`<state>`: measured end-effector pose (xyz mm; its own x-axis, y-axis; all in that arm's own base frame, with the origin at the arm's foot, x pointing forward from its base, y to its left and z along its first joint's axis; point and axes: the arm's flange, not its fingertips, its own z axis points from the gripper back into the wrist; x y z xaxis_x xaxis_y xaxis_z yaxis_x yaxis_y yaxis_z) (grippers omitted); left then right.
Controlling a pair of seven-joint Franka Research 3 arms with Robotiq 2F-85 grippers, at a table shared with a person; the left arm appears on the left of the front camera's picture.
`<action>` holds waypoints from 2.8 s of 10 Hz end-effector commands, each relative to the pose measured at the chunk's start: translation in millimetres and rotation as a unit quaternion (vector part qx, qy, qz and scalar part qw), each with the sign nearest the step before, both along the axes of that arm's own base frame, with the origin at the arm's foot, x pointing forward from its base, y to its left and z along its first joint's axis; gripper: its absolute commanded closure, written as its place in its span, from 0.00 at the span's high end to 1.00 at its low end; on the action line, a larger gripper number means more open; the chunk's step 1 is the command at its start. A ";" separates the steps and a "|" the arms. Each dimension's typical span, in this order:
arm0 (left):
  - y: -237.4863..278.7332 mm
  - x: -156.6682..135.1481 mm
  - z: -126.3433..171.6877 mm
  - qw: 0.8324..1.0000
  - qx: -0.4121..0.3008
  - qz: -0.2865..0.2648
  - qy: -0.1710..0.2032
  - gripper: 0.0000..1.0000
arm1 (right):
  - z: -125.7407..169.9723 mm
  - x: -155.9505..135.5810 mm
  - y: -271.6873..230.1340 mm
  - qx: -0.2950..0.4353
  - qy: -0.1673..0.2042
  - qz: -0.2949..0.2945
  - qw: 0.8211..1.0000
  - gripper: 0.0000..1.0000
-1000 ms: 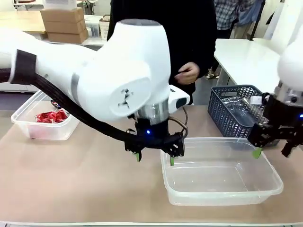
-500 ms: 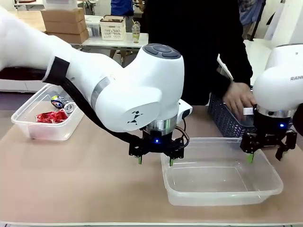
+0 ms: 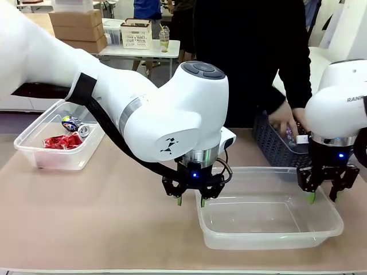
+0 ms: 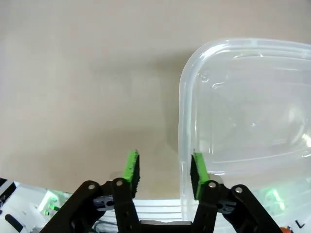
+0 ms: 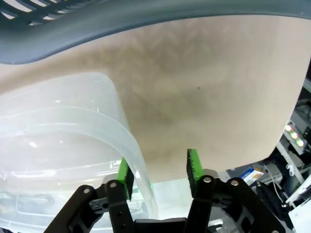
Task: Sort the waste into each basket.
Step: Pick up the Organizing box on the right side of the table and lift it, then offer the picked Organizing box to the human.
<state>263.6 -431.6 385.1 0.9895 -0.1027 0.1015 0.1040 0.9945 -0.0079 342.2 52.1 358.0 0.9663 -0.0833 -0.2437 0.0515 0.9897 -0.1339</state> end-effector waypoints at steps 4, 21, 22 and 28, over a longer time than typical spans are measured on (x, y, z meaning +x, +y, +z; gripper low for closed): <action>-1.4 -1.3 3.0 1.000 -0.001 0.002 0.012 0.00 | -16.3 -52.4 -12.9 -0.003 -0.007 -0.002 1.000 0.00; 190.6 40.8 150.6 0.986 -0.086 0.140 0.019 0.00 | 124.0 41.0 137.6 0.105 0.005 -0.014 0.994 0.00; 190.6 40.8 150.6 0.986 -0.086 0.140 0.019 0.00 | 134.7 44.7 170.1 0.101 0.012 0.019 0.995 0.00; 190.6 40.8 150.6 0.986 -0.086 0.140 0.019 0.00 | 134.7 44.7 170.1 0.101 0.012 0.019 0.995 0.00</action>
<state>305.4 -243.6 532.3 0.9850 0.1643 0.0538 -0.1532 0.9737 -0.1684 388.8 221.8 488.6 0.9633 0.0043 -0.2683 0.0170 0.9969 0.0768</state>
